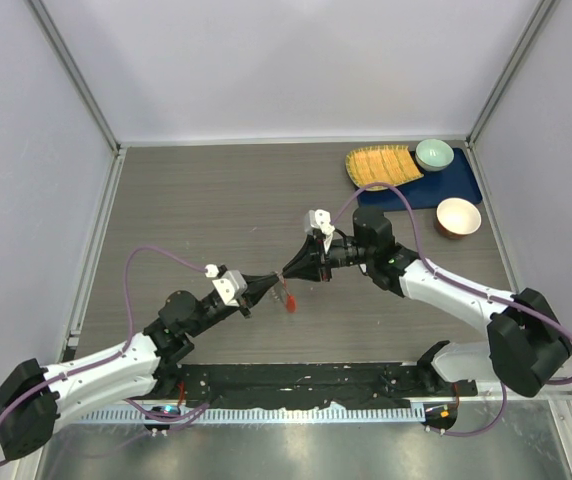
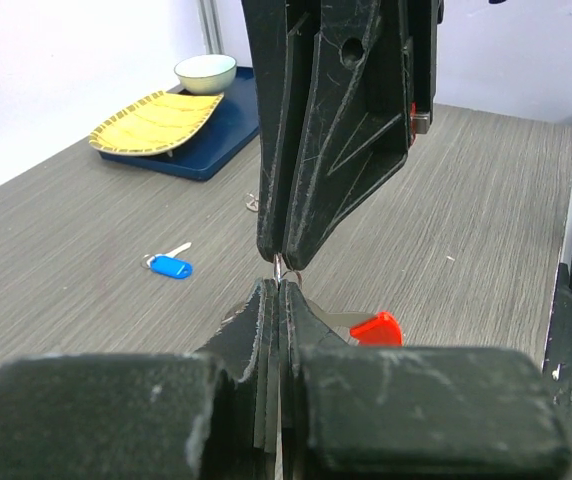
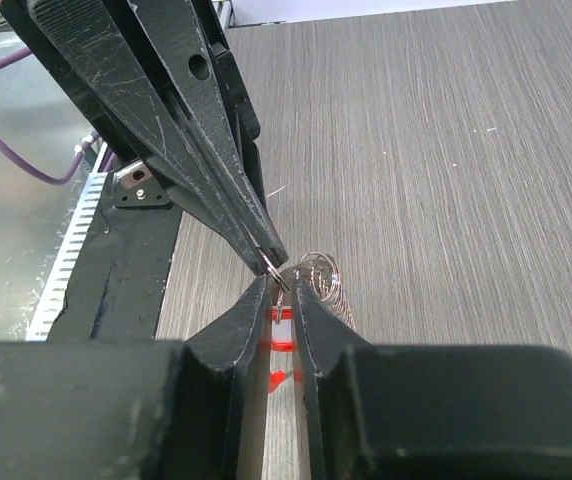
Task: Put the keys on the keyring
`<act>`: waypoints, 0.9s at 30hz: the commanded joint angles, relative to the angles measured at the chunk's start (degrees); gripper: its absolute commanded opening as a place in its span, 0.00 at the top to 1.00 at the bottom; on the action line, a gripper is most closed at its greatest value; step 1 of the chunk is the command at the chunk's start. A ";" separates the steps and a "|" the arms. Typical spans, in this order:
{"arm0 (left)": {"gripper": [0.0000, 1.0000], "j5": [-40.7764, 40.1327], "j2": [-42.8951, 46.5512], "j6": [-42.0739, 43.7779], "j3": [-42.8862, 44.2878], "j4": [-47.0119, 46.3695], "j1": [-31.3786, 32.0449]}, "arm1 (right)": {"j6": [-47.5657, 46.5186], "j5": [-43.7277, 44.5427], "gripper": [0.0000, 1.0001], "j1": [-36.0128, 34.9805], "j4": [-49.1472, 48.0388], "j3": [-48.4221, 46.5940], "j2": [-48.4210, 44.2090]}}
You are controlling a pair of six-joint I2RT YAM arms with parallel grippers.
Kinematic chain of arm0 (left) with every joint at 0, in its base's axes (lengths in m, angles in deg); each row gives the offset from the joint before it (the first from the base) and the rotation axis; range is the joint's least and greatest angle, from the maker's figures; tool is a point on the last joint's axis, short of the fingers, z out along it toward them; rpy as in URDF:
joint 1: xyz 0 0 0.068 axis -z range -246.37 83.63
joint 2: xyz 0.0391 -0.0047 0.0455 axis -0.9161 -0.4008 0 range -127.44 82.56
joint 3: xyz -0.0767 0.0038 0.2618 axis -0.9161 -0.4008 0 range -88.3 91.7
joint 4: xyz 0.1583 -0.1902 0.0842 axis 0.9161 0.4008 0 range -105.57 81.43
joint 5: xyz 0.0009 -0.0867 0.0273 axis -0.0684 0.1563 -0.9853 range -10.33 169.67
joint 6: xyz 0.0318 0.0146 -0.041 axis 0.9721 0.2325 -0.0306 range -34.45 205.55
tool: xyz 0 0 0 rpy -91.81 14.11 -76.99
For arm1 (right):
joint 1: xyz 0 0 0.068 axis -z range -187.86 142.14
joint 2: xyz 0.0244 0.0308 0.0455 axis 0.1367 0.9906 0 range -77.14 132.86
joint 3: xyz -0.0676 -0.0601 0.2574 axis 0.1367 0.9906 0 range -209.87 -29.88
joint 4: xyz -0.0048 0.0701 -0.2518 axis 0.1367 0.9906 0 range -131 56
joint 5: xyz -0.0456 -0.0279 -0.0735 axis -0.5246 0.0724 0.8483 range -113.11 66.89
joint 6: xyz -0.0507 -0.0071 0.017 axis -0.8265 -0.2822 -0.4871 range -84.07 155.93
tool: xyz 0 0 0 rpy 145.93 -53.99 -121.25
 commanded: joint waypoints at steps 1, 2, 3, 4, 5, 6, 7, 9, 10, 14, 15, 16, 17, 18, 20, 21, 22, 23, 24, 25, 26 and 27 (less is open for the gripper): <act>1.00 0.80 0.40 0.17 1.25 -6.01 -0.11 | -0.33 -1.86 0.82 0.14 -2.82 -2.15 0.60; 1.00 0.88 0.31 0.17 1.25 -6.01 -0.11 | -0.25 -2.03 0.82 0.14 -2.90 -2.15 0.78; 1.00 0.80 0.48 0.17 1.25 -6.10 -0.11 | -0.33 -2.12 0.83 0.05 -2.82 -2.15 0.95; 1.00 0.71 0.57 0.08 1.25 -6.10 -0.03 | -0.33 -2.21 0.83 0.14 -2.90 -2.15 1.13; 1.00 0.80 0.57 0.08 1.25 -6.19 -0.11 | -0.42 -2.38 0.83 0.05 -2.90 -2.15 1.48; 1.00 0.88 0.57 0.08 1.25 -6.28 -0.03 | -0.42 -2.47 0.83 0.05 -2.90 -2.23 1.57; 1.00 0.88 0.57 -0.01 1.25 -6.28 -0.11 | -0.42 -2.56 0.84 0.14 -2.99 -2.32 1.74; 1.00 1.15 0.57 -0.01 1.33 -6.36 -0.11 | -0.42 -2.82 0.85 0.05 -3.16 -2.32 2.01; 1.00 1.15 0.40 -0.09 1.33 -6.45 -0.03 | -0.34 -3.00 0.86 0.05 -3.34 -2.32 2.18; 1.00 1.23 0.22 -0.18 1.33 -6.54 -0.02 | -0.25 -3.53 0.97 0.05 -3.17 -2.41 2.45; 1.00 1.06 0.31 -0.27 1.42 -6.28 -0.11 | -0.25 -3.44 0.99 0.05 -3.08 -2.41 2.10; 1.00 0.89 0.22 -0.27 1.51 -6.02 -0.11 | -0.25 -3.18 0.99 0.14 -2.90 -2.41 1.84; 0.98 0.71 0.40 -0.27 1.77 -5.67 -0.11 | -0.42 -2.83 0.99 0.14 -2.64 -2.50 1.57; 0.95 0.45 0.49 -0.27 1.95 -3.83 -0.03 | -0.77 -2.39 0.99 0.14 -2.03 -2.67 1.31; 0.84 -1.30 1.10 -0.18 2.91 -0.23 -0.03 | -3.40 -0.46 0.99 0.05 1.66 -3.37 -0.01; 0.81 -2.53 2.23 0.08 4.40 4.83 -0.02 | -4.54 0.68 0.99 0.05 3.15 -3.64 -0.36; 0.77 -3.94 2.68 0.26 5.45 7.93 -0.02 | -6.64 3.04 0.99 0.05 6.38 -4.34 -1.23; 0.72 -6.56 3.29 0.52 7.90 11.27 -0.02 | -7.88 4.37 0.99 0.05 7.98 -4.78 -1.68; 0.70 -6.76 4.08 1.65 9.23 18.26 -0.11 | -8.94 5.51 0.99 0.05 9.47 -5.04 -2.12; 0.68 -8.76 4.35 1.75 10.72 21.55 -0.11 | -9.82 6.57 0.99 -0.12 11.58 -5.48 -2.64; 0.64 -10.44 4.53 1.93 13.26 24.37 -0.11 | -11.83 8.84 0.99 -0.21 12.64 -5.66 -3.43; 0.63 -10.63 4.62 2.01 14.24 28.75 -0.03 | -12.81 9.91 0.99 -0.38 13.70 -5.92 -3.79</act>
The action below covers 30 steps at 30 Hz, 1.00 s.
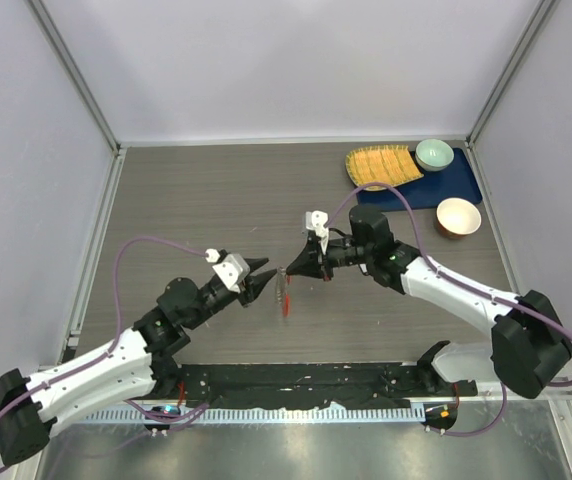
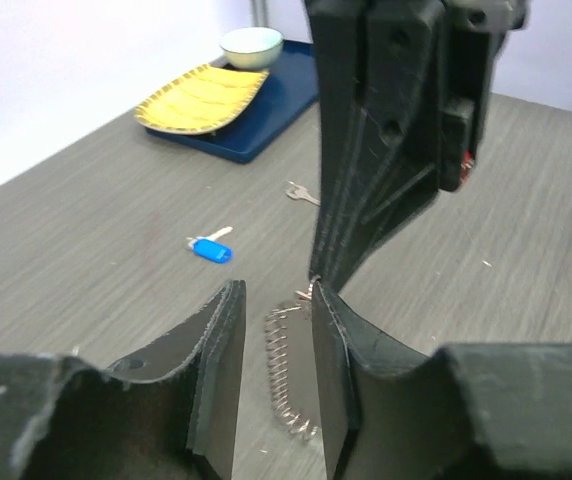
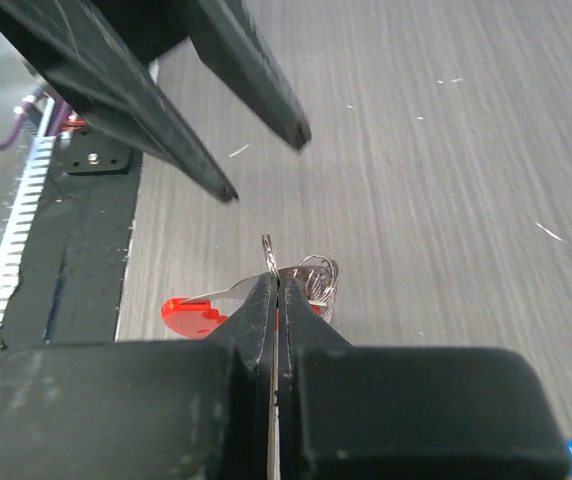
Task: Put the keys on the keyring
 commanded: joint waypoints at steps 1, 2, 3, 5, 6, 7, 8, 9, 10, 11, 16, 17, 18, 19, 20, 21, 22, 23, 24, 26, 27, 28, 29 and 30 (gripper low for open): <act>0.62 -5.95 1.67 2.36 8.15 16.19 -0.11 | -7.65 7.68 0.99 -1.24 7.27 -4.57 -4.45; 0.60 -5.95 1.49 2.63 9.90 17.86 -0.11 | -9.75 10.05 0.99 -1.68 8.60 -5.10 -4.80; 0.60 -5.34 1.23 3.07 10.70 20.49 -0.11 | -10.90 11.37 0.99 -2.12 9.74 -5.45 -4.97; 0.59 -4.37 -0.44 4.65 12.98 22.70 -0.11 | -12.58 13.49 0.99 -3.70 13.00 -6.59 -5.15; 0.59 -3.41 -1.14 5.00 13.78 24.45 -0.11 | -13.98 15.50 0.99 -4.31 13.70 -6.77 -5.33; 0.58 -2.71 -2.45 5.44 14.57 25.34 -0.11 | -14.51 16.39 0.99 -4.75 14.75 -7.21 -5.50; 0.57 -0.79 -3.16 6.84 16.32 26.31 -0.03 | -15.21 17.36 0.99 -5.72 15.37 -7.39 -5.59; 0.57 0.28 -3.95 7.29 17.21 27.71 -0.11 | -16.35 18.84 0.99 -6.07 15.99 -7.56 -5.68; 0.57 1.94 -4.48 7.81 18.00 29.20 -0.03 | -16.89 19.73 0.99 -6.43 17.21 -8.08 -5.68; 0.57 2.65 -5.44 9.38 19.22 30.00 -0.11 | -17.33 20.35 0.99 -6.78 17.66 -8.26 -5.68; 0.57 6.70 -7.47 12.74 21.61 34.58 -0.11 | -19.44 23.69 0.99 -9.15 19.16 -8.79 -6.38; 0.57 7.92 -7.74 13.09 21.70 34.67 -0.11 | -19.61 23.95 0.99 -9.41 19.25 -8.79 -6.47; 0.58 8.54 -8.09 13.44 21.70 34.58 -0.11 | -19.79 24.13 0.99 -9.68 19.33 -8.71 -6.64; 0.58 9.25 -8.26 13.62 21.70 34.41 -0.11 | -19.79 24.57 0.99 -10.12 19.25 -8.53 -6.91; 0.59 10.73 -8.44 13.79 21.35 34.23 -0.03 | -20.05 24.75 0.99 -10.38 19.33 -8.53 -7.00; 0.59 11.27 -8.79 13.88 21.00 33.10 -0.11 | -20.06 24.83 0.99 -10.47 19.34 -8.44 -7.08; 0.59 11.80 -8.88 13.88 20.56 32.22 -0.03 | -20.06 24.75 0.99 -10.99 19.25 -8.18 -7.26; 0.60 12.32 -8.97 13.79 19.60 30.38 -0.02 | -20.14 24.66 0.99 -11.17 19.16 -8.18 -7.52; 0.61 13.63 -8.97 13.79 19.24 29.58 -0.11 | -20.14 24.57 0.99 -11.35 18.99 -8.09 -7.61; 0.62 14.43 -8.88 13.71 18.19 26.86 -0.11 | -20.23 24.57 0.99 -11.88 18.72 -7.83 -7.96; 0.63 14.53 -8.79 13.79 17.83 26.06 -0.03 | -20.32 24.48 0.99 -11.97 18.37 -7.57 -8.14; 0.64 14.61 -8.71 13.79 17.57 25.36 -0.11 | -20.32 24.48 0.99 -11.97 18.19 -7.21 -8.23; 0.67 14.88 -8.70 13.88 16.96 24.22 -0.03 | -20.32 24.40 0.99 -12.23 17.93 -7.04 -8.32; 0.68 14.88 -8.53 13.88 16.69 23.77 -0.11 | -20.23 24.31 0.99 -12.14 17.76 -6.95 -8.58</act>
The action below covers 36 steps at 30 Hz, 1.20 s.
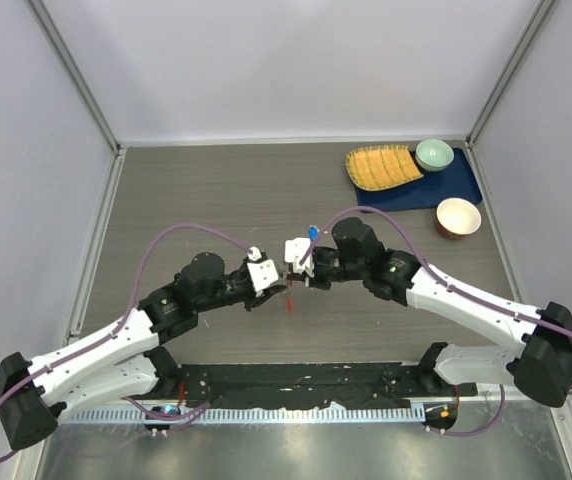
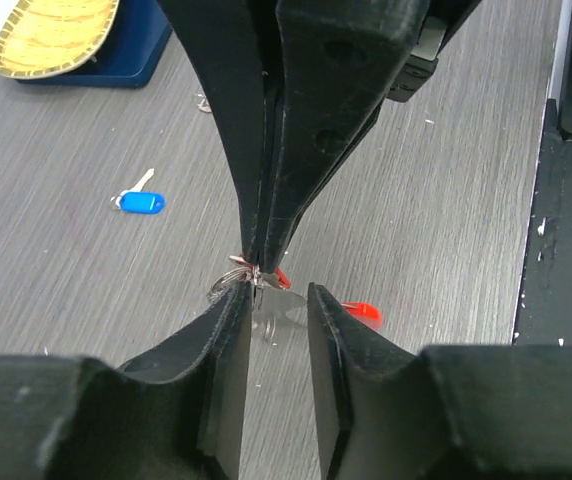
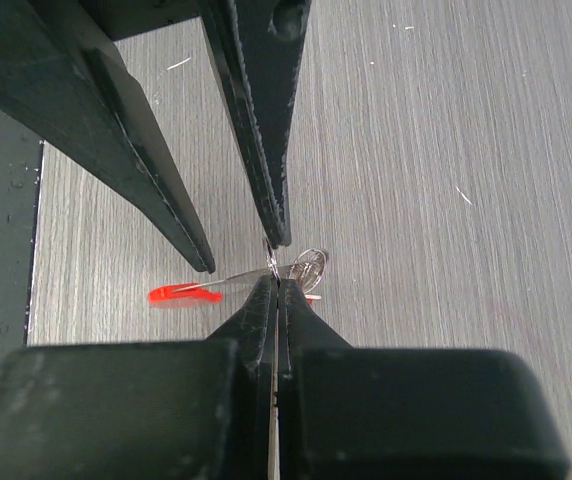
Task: Put the keys on the keyring
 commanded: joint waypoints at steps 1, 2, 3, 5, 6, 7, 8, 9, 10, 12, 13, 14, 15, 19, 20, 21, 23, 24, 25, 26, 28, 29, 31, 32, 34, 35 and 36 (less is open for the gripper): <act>0.69 2.90 0.39 0.94 -1.39 -6.44 0.02 | -0.82 0.05 0.99 -0.56 -3.29 -0.89 -2.68; 0.72 2.90 0.21 1.12 -1.39 -6.44 -0.07 | -0.74 0.05 0.99 -0.64 -3.30 -0.80 -2.68; 0.73 2.90 0.13 1.03 -1.30 -6.44 -0.07 | -0.82 -0.04 0.99 -0.73 -3.38 -0.72 -2.85; 0.76 2.99 -0.31 1.21 -1.21 -6.26 -0.07 | -0.82 -0.04 0.99 -0.73 -3.65 -0.45 -3.03; 0.78 2.90 -0.49 1.12 -1.13 -6.26 -0.07 | -0.82 -0.22 0.99 -0.73 -3.91 -0.28 -3.20; 0.80 2.99 -0.66 1.12 -1.04 -6.26 0.02 | -0.82 -0.22 0.99 -0.73 -4.00 -0.19 -3.29; 0.80 2.73 -1.01 1.03 -0.95 -6.26 -0.07 | -0.82 -0.30 0.99 -0.73 -4.00 -0.19 -3.29; 0.81 2.73 -1.19 0.94 -0.86 -6.26 -0.07 | -0.82 -0.31 0.99 -0.73 -4.09 -0.19 -3.29; 0.81 2.55 -1.28 1.03 -0.78 -6.09 -0.07 | -0.82 -0.31 0.99 -0.73 -4.09 -0.01 -3.29; 0.81 2.46 -1.72 0.94 -0.60 -5.82 0.02 | -0.82 -0.31 0.99 -0.82 -4.17 0.07 -3.21; 0.81 2.29 -1.72 0.94 -0.51 -5.74 0.02 | -0.82 -0.31 0.99 -0.82 -4.17 0.07 -3.38; 0.81 1.85 -1.90 0.94 -0.42 -5.56 0.02 | -0.82 -0.31 0.99 -0.82 -4.26 0.07 -3.38; 0.81 1.76 -1.98 0.94 -0.42 -5.39 0.02 | -0.82 -0.39 0.99 -0.82 -4.35 0.16 -3.38; 0.84 1.23 -2.34 0.68 -0.16 -5.30 -0.07 | -0.73 -0.48 0.99 -0.91 -4.35 0.25 -3.30; 0.85 1.32 -2.42 0.50 -0.16 -5.30 -0.07 | -0.82 -0.57 0.99 -1.00 -4.44 0.25 -3.47; 0.86 1.06 -2.95 0.42 -0.16 -5.30 0.02 | -0.82 -0.57 0.99 -1.00 -4.52 0.34 -3.47; 0.89 1.06 -3.30 0.15 0.19 -5.12 -0.07 | -0.73 -0.57 0.99 -1.08 -4.70 0.42 -3.56; 0.92 0.97 -3.48 0.24 0.37 -5.03 -0.07 | -0.73 -0.57 0.99 -1.08 -4.79 0.60 -3.65; 0.94 0.88 -3.83 0.15 0.46 -4.94 -0.07 | -0.73 -0.66 0.99 -1.08 -4.96 0.69 -3.56; 0.96 0.71 -3.92 0.06 0.54 -4.94 -0.07 | -0.73 -0.74 0.99 -1.08 -5.31 0.69 -3.65; 1.00 0.35 -4.27 -0.20 0.72 -4.86 -0.07 | -0.65 -0.74 0.99 -1.08 -5.75 1.13 -3.65; 1.00 0.18 -4.27 -0.20 0.81 -4.86 -0.07 | -0.47 -0.74 0.99 -1.17 -6.19 1.22 -3.82; 1.00 -1.39 -4.18 -0.55 0.63 -5.03 0.02 | 0.58 -0.40 0.98 -1.08 -6.98 1.83 -4.00; 1.00 -2.10 -3.83 -1.07 0.46 -5.29 -0.07 | 1.11 -0.04 0.97 -1.08 -8.12 2.09 -4.26; 1.00 -3.94 -3.22 -2.04 -1.21 -8.08 0.02 | 2.86 1.71 0.91 -1.08 -9.27 2.89 -5.05; 1.00 -4.30 -1.91 -3.52 -2.26 -9.76 -0.07 | 3.48 2.50 0.90 -1.00 -9.97 3.50 -5.31; 1.00 -5.09 -1.29 -4.41 -4.62 -11.69 0.02 | 4.09 3.46 0.88 -0.91 -10.24 3.76 -5.58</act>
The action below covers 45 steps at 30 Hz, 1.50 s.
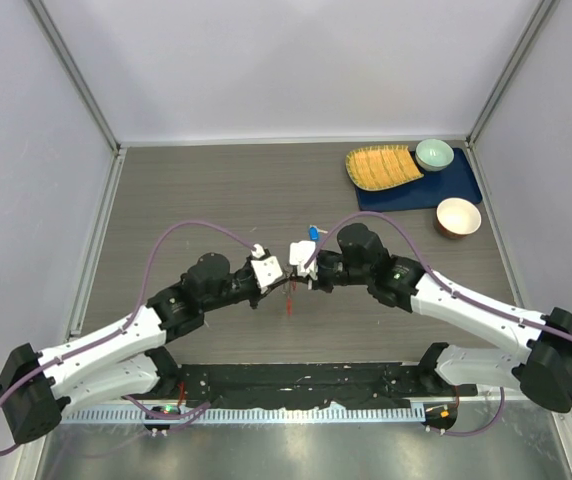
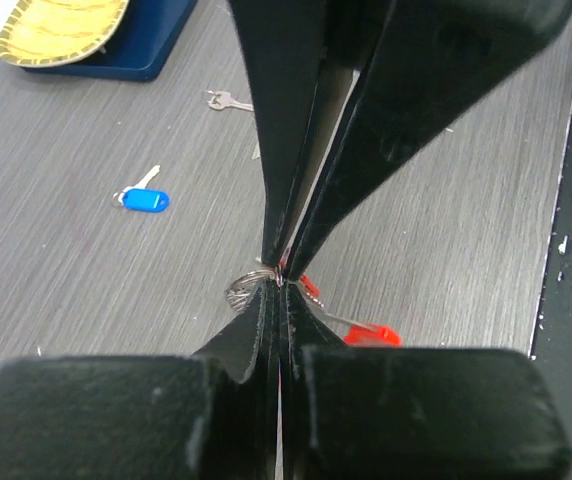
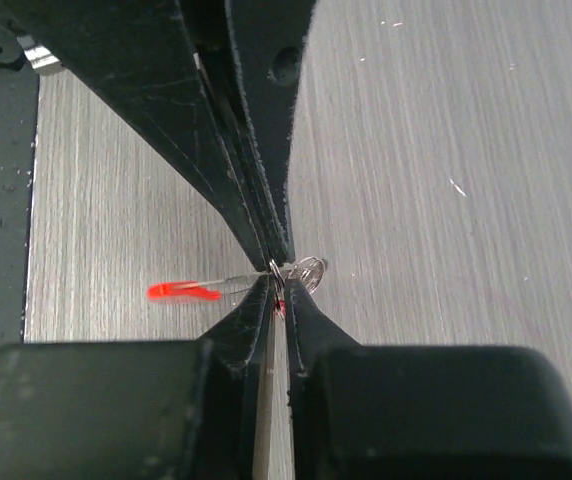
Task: Put the keys on the keyring
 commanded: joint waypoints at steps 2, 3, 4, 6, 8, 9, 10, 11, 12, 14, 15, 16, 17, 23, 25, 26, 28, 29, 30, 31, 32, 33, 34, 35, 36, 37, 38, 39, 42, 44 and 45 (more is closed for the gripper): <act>1.00 -5.92 4.62 -5.25 -6.04 -13.01 0.06 | 4.91 4.11 0.81 0.01 -9.96 1.64 -4.42; 1.00 -6.55 5.33 -6.83 -8.84 -15.21 -0.02 | 5.44 4.21 0.79 0.10 -10.60 2.09 -4.77; 1.00 -7.08 5.86 -7.36 -10.17 -19.67 -0.03 | 5.97 4.21 0.77 0.53 -11.04 2.44 -5.39; 1.00 -8.57 7.43 -8.85 -13.85 -23.91 -0.03 | 7.11 3.77 0.75 0.80 -12.18 3.41 -5.92; 1.00 -9.36 8.05 -9.65 -15.89 -29.54 0.06 | 7.99 2.72 0.73 0.89 -12.36 4.02 -6.01; 1.00 -9.71 8.58 -10.26 -17.55 -32.86 -0.02 | 8.34 2.36 0.73 0.98 -12.36 4.03 -6.01; 1.00 -9.80 8.76 -10.70 -18.26 -34.38 -0.03 | 8.61 2.10 0.73 1.06 -12.36 4.11 -5.83; 1.00 -9.98 8.85 -10.97 -18.88 -35.70 -0.03 | 9.48 1.23 0.73 1.24 -12.36 4.29 -5.48; 1.00 -10.16 8.85 -11.41 -19.84 -37.97 0.06 | 9.92 0.87 0.72 1.33 -12.36 4.38 -5.31; 1.00 -10.42 8.76 -12.29 -20.64 -40.18 -0.03 | 10.80 -0.44 0.72 1.76 -12.54 4.99 -5.04; 1.00 -10.51 8.59 -12.64 -21.43 -42.63 0.06 | 11.68 -0.63 0.72 1.86 -12.63 5.25 -5.13; 1.00 -10.51 8.59 -12.73 -21.70 -43.70 -0.02 | 12.21 -0.89 0.72 1.94 -12.89 5.60 -5.22; 1.00 -10.51 8.41 -12.73 -22.05 -44.32 0.06 | 12.65 -1.15 0.71 2.12 -14.02 6.48 -5.30; 1.00 -9.46 7.27 -12.82 -22.05 -47.05 0.06 | 16.43 -2.82 0.71 2.03 -19.39 8.59 -3.55; 1.00 -9.11 7.35 -14.40 -22.05 -47.31 -0.03 | 17.39 -2.83 0.71 2.12 -21.75 9.03 -2.41; 1.00 -9.10 7.44 -14.40 -21.96 -47.22 -0.03 | 17.66 -2.83 0.71 2.12 -22.46 9.38 -2.14; 1.00 -9.01 7.53 -14.40 -21.87 -46.87 -0.03 | 18.27 -2.22 0.71 2.12 -24.22 9.65 -1.97; 1.00 -9.01 7.62 -14.40 -21.79 -46.70 -0.03 | 18.36 -1.86 0.71 2.12 -24.84 9.91 -2.05; 1.00 -9.01 7.71 -14.40 -21.79 -46.52 -0.03 | 18.63 -1.34 0.71 2.12 -25.54 10.09 -2.14; 1.00 -9.01 7.79 -14.40 -21.87 -46.43 0.06 | 18.63 -0.20 0.71 2.12 -26.76 10.26 -2.49; 1.00 -9.01 7.79 -14.40 -21.87 -46.34 -0.02 | 18.72 0.51 0.71 2.12 -27.12 10.61 -2.67; 1.00 -9.01 7.79 -14.40 -21.87 -46.34 -0.03 | 18.72 1.12 0.71 2.12 -27.56 10.79 -2.93; 1.00 -8.93 7.79 -14.40 -21.87 -46.26 -0.03 | 18.80 2.00 0.71 2.12 -28.35 10.88 -3.19; 1.00 -9.01 7.71 -14.40 -21.79 -46.34 -0.03 | 18.63 2.36 0.71 2.03 -28.62 11.23 -3.63; 1.00 -9.01 7.62 -14.40 -21.79 -46.34 0.06 | 18.54 2.62 0.71 2.12 -28.80 11.32 -3.72; 1.00 -9.01 7.62 -14.40 -21.79 -46.34 -0.02 | 18.54 2.80 0.71 2.12 -28.97 11.32 -3.72; 1.00 -9.10 7.53 -14.40 -21.70 -46.34 -0.03 | 18.54 2.63 0.71 2.03 -28.89 11.23 -3.64; 1.00 -9.02 7.36 -14.49 -21.70 -46.43 -0.03 | 18.45 2.54 0.71 2.12 -28.80 11.15 -3.46; 1.00 -8.93 7.09 -14.57 -21.52 -46.78 -0.02 | 18.89 2.01 0.71 2.12 -29.24 11.23 -2.85; 1.00 -8.84 6.83 -14.66 -21.43 -46.87 0.06 | 19.16 1.75 0.72 2.12 -29.85 11.50 -2.67; 1.00 -8.66 6.74 -14.66 -21.43 -46.96 -0.02 | 19.33 1.66 0.72 2.12 -30.11 11.50 -2.58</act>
